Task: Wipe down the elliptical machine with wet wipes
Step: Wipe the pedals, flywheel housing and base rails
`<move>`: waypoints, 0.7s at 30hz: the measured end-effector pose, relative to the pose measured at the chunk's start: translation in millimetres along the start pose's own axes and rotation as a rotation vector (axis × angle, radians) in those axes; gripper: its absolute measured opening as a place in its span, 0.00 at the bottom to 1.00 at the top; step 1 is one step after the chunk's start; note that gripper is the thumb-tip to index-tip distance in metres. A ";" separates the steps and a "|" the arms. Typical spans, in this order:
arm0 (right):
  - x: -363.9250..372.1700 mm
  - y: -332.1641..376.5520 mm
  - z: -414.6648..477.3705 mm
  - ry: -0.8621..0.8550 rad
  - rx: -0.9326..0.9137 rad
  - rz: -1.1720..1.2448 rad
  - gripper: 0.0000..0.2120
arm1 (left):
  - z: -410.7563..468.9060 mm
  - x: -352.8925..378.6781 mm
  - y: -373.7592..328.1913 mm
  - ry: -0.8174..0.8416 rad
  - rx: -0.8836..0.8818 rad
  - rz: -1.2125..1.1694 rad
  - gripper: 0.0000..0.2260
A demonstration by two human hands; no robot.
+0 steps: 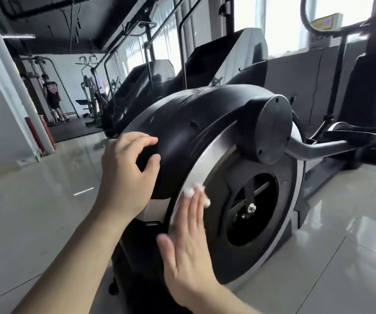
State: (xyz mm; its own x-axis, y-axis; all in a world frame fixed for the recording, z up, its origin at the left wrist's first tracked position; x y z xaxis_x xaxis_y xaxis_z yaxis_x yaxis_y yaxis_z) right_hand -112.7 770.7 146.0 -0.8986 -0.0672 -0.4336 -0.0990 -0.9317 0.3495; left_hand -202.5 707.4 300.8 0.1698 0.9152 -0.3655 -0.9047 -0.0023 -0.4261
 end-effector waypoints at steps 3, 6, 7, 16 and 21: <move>-2.1 -21.5 7.2 -0.026 0.014 -0.005 0.34 | -3.2 4.3 -3.4 -0.026 0.056 0.063 0.13; -14.6 -48.7 58.1 -0.109 0.168 0.030 0.33 | -7.0 7.4 -4.4 -0.024 0.113 0.123 0.13; -17.7 -56.3 71.4 -0.124 0.219 0.023 0.33 | -9.3 7.7 -5.0 -0.021 0.138 0.135 0.13; 25.3 -13.5 -41.3 0.046 0.086 0.080 0.35 | -26.5 14.1 -7.6 0.003 0.278 0.205 0.11; 7.1 -57.9 18.6 -0.086 0.204 -0.032 0.34 | -31.5 19.7 -19.4 0.038 0.351 0.241 0.13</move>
State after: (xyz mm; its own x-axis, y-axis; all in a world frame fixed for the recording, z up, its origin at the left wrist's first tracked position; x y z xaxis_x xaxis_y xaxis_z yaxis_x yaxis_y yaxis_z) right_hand -121.4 830.8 138.2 -0.9258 0.0002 -0.3781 -0.2051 -0.8405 0.5015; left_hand -169.3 712.8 275.8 -0.0543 0.8897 -0.4533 -0.9973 -0.0707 -0.0193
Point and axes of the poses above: each hand's wrist, its own z-axis towards the middle knuckle, its own x-axis out of the palm, y = z × x, the point moved 4 cm from there along z, towards the middle knuckle, and after that the axes turned 12 degrees about -z, right-handed, at the moved point
